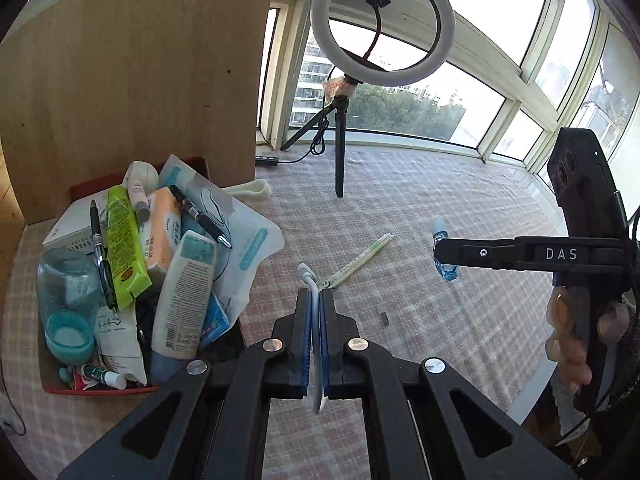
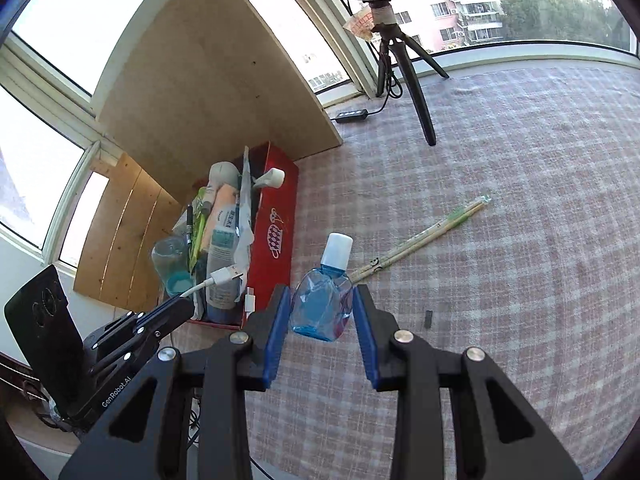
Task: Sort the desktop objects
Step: 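Lift both items and carry them over the red box, then lower both items into the red box and open both grippers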
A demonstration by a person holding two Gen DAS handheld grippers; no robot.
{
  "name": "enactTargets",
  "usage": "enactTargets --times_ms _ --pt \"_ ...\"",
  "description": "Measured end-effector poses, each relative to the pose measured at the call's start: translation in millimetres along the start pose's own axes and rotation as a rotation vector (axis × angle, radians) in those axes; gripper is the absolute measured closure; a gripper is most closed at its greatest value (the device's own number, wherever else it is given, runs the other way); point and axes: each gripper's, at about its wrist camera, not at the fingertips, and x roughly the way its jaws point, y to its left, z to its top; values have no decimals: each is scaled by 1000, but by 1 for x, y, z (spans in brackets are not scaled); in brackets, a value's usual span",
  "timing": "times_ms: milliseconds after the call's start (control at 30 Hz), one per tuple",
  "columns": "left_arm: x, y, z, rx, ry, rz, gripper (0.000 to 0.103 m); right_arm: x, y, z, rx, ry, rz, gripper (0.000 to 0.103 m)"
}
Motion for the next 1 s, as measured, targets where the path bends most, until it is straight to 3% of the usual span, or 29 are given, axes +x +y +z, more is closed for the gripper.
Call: enactTargets --times_ms 300,533,767,800,833,867,900,1000 --pt "-47 73 29 -37 -50 155 100 39 99 29 -183 12 65 71" --pt "-44 107 52 -51 -53 182 100 80 148 50 -248 38 62 71" --pt "-24 128 69 -62 -45 189 98 121 169 65 -271 64 62 71" --pt "-17 132 72 -62 -27 219 88 127 170 69 -284 62 60 69" --pt "-10 137 74 -66 -8 255 67 133 173 72 -299 67 32 65" --pt "-5 143 75 -76 3 291 61 138 175 75 -314 69 9 52" --pt "-4 148 76 -92 -6 310 61 138 177 77 -327 61 -4 47" --pt "-13 159 75 -137 -49 319 62 136 182 82 -373 28 -37 46"
